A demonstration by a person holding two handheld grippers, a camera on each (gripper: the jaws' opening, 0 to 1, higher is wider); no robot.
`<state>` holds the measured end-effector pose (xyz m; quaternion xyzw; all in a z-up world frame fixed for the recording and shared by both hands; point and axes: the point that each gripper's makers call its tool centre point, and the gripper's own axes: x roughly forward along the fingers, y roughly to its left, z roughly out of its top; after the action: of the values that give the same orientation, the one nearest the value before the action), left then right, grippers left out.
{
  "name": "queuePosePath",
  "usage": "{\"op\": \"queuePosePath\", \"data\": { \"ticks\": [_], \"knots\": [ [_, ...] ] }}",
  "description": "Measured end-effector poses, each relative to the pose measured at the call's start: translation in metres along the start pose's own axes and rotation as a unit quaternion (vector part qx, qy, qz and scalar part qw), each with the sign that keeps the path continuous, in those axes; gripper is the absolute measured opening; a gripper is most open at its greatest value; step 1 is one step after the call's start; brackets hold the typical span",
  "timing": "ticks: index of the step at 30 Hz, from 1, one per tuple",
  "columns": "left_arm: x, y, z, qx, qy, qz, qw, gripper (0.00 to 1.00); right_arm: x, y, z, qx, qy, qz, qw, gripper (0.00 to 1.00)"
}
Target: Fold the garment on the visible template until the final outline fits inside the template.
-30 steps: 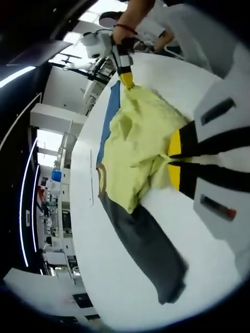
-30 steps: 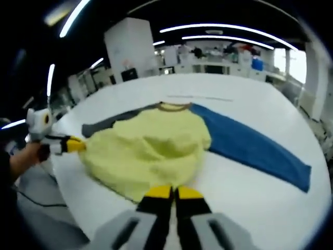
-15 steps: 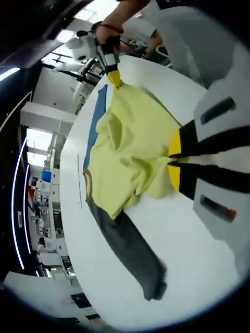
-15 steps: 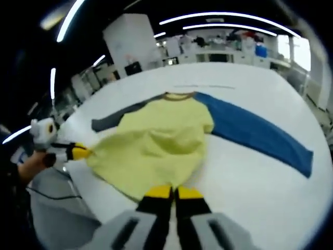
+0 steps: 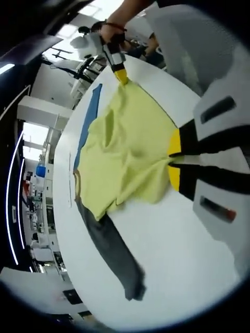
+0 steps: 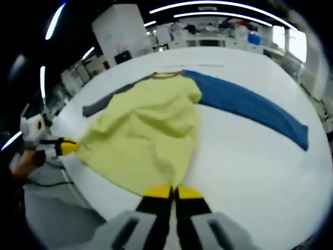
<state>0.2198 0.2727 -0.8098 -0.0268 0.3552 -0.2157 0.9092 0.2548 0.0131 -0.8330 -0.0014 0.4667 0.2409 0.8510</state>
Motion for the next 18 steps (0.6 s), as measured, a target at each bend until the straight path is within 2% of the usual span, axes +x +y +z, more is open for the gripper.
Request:
{"op": "queuePosePath", "data": {
  "ticks": [5, 9, 13, 18],
  "knots": [
    [-0.001, -0.004, -0.002, 0.0, 0.005, -0.011, 0.9999, 0.09, 0.001, -0.001, -0.001, 0.016, -0.004, -0.005, 0.9999, 0.0],
    [-0.005, -0.003, 0.011, 0.015, -0.01, -0.017, 0.9997, 0.17, 0.002, -0.002, 0.004, 0.023, -0.014, 0.001, 0.9996, 0.0],
    [-0.01, 0.01, 0.025, 0.043, -0.028, -0.019, 0.9985, 0.28, 0.0, 0.0, 0.011, 0.034, -0.03, 0.017, 0.9988, 0.14],
    [-0.008, 0.03, 0.033, 0.057, -0.025, -0.022, 0.9978, 0.37, -0.001, -0.002, 0.014, 0.021, -0.032, 0.018, 0.9991, 0.26]
  ]
}}
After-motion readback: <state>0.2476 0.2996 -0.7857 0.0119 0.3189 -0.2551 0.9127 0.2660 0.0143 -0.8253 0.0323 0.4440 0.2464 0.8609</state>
